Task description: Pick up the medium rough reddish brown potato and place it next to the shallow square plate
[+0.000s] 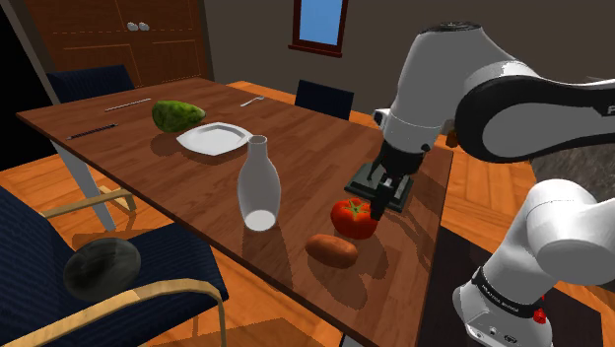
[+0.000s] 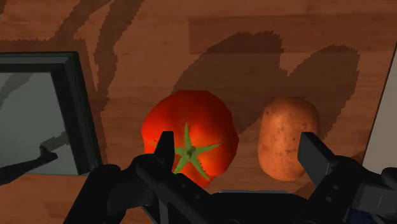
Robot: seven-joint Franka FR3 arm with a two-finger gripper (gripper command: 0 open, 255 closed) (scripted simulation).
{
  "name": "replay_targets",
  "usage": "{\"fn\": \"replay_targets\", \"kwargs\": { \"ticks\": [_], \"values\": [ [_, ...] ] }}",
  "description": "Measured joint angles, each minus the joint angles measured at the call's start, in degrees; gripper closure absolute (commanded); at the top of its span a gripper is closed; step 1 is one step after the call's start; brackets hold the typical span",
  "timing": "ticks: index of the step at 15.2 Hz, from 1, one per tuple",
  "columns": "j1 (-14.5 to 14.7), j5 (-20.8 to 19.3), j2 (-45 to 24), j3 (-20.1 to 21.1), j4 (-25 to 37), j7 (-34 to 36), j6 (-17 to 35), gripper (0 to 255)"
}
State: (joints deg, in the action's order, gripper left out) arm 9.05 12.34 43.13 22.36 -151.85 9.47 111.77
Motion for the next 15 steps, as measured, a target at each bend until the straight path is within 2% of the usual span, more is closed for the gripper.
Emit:
{"fn": "replay_targets", "kwargs": {
  "ticks": [3, 8, 15],
  "values": [
    [0.8, 1.4, -3.7, 4.7, -1.4, 3.2, 7.0, 0],
    [0.1, 1.1, -11.8, 12.8, -1.1, 9.1, 17.8, 0],
    [-1.7, 0.0, -16.9, 15.8, -3.0, 10.8, 25.2, 0]
  ]
}}
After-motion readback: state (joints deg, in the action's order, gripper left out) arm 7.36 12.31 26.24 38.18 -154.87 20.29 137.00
